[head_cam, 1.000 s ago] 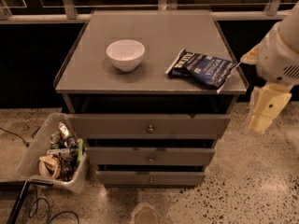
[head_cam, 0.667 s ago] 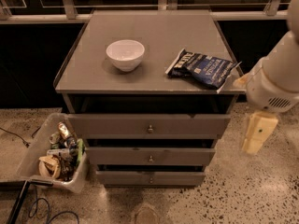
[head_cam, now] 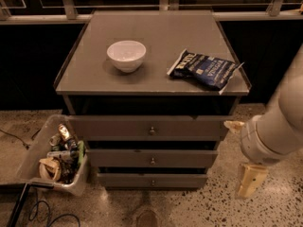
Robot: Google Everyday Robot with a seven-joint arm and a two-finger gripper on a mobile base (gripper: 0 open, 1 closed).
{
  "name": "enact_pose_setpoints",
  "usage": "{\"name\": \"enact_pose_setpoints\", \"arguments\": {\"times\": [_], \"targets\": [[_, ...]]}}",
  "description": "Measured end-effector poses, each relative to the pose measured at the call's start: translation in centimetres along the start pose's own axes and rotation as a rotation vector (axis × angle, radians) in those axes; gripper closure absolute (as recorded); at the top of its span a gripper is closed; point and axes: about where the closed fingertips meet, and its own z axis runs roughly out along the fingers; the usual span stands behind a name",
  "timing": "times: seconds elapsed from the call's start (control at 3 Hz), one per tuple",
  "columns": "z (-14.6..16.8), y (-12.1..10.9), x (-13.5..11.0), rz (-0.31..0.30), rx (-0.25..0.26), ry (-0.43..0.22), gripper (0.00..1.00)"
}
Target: Open bottom drawer
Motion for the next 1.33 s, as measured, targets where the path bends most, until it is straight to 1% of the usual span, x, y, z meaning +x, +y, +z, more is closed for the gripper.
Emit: {"name": "enact_pose_setpoints", "arguments": {"times": [0.33, 0.67, 1.0, 1.33], "targets": [[2.5, -0.6, 0.0, -0.030, 0.086, -0.043, 0.00], [2.6, -0.6, 0.0, -0.030, 0.086, -0.043, 0.00], [5.9, 0.1, -1.8, -0.059, -0.004, -0.073, 0.00], [11.3, 0.7, -3.6, -0.109, -0.091, -0.105, 0.00]]}}
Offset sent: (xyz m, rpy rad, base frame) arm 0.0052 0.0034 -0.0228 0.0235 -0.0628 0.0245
